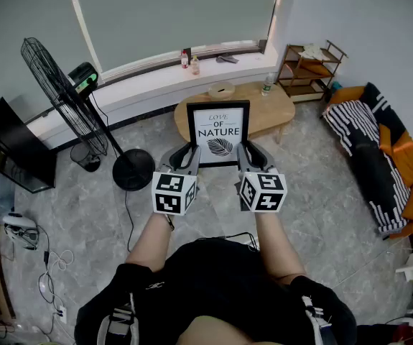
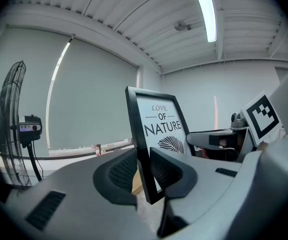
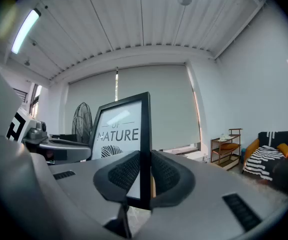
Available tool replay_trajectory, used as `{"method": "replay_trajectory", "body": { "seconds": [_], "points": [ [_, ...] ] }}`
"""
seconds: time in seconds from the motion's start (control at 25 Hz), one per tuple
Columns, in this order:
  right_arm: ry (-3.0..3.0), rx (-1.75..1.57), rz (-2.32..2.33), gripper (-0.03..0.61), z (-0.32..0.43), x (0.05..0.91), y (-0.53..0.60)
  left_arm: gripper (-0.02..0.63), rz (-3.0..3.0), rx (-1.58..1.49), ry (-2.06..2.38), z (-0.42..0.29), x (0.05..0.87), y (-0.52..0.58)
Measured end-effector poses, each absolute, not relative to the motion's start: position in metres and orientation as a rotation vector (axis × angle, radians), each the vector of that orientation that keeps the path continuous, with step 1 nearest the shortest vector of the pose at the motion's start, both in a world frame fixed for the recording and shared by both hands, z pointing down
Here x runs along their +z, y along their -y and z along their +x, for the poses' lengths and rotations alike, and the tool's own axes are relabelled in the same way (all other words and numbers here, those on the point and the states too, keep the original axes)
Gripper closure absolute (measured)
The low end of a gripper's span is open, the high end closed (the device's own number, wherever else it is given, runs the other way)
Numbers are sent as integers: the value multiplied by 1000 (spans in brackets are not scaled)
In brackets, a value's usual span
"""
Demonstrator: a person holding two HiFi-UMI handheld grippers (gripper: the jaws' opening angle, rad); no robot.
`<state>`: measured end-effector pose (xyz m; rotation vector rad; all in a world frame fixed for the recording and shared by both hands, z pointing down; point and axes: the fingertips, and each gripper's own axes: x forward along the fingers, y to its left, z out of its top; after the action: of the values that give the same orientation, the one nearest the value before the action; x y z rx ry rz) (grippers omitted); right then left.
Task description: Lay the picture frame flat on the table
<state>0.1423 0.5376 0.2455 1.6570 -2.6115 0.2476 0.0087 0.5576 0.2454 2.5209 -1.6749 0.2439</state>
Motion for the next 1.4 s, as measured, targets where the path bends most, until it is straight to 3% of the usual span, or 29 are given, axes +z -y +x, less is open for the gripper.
{"method": "replay_trajectory", "body": {
  "seconds": [0.6,1.4],
  "points": [
    [2630,288,1655,491,145,251,-531,518,2502,284,1694,11,249,-552],
    [2673,363,1617,491,283,264,-443,515,2446,339,1758,151,263,-473]
  ]
}}
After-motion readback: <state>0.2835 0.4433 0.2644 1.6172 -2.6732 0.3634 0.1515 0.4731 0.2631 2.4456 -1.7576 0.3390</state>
